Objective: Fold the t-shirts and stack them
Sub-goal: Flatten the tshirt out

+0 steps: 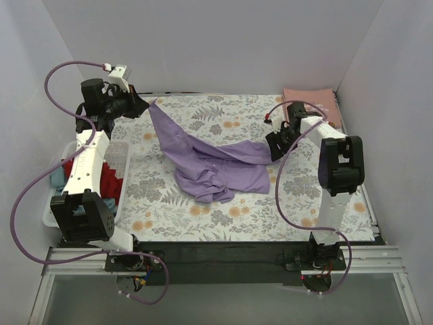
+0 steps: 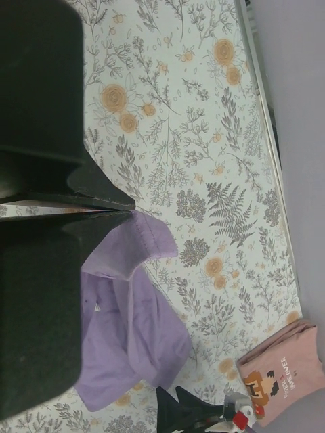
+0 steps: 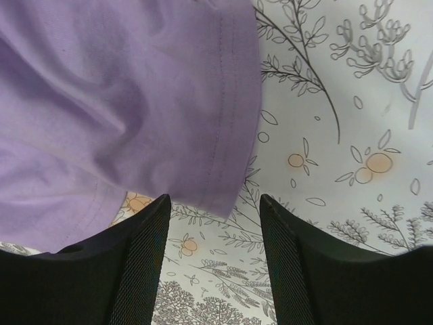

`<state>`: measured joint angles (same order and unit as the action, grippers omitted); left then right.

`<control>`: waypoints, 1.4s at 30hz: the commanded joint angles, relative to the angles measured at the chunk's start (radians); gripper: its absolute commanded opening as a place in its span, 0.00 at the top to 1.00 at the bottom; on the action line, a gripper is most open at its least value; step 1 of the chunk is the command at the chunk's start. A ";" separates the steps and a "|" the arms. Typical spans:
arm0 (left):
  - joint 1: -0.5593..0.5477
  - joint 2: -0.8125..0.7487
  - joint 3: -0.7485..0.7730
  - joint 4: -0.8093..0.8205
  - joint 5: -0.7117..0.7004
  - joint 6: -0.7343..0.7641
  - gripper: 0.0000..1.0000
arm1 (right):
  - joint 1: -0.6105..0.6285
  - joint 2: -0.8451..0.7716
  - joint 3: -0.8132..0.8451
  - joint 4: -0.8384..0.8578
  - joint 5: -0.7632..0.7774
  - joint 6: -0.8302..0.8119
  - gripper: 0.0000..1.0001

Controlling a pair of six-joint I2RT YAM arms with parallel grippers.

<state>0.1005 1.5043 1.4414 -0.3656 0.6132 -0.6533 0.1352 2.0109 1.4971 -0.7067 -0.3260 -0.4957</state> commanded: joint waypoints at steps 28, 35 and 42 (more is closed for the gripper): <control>0.131 0.128 0.364 0.359 0.322 -0.208 1.00 | -0.203 -0.330 0.619 -0.053 -0.014 0.117 0.99; 0.218 -0.016 0.148 0.905 0.629 -0.673 1.00 | -0.273 -0.481 0.652 -0.004 -0.056 0.195 0.99; 0.287 -0.263 -0.159 0.880 0.902 -0.642 1.00 | -0.275 -0.769 0.318 0.058 -0.001 0.088 0.99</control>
<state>0.3550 1.3430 1.3411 0.4698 1.3418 -1.2762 -0.1356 1.3293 1.8877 -0.7090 -0.3626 -0.3618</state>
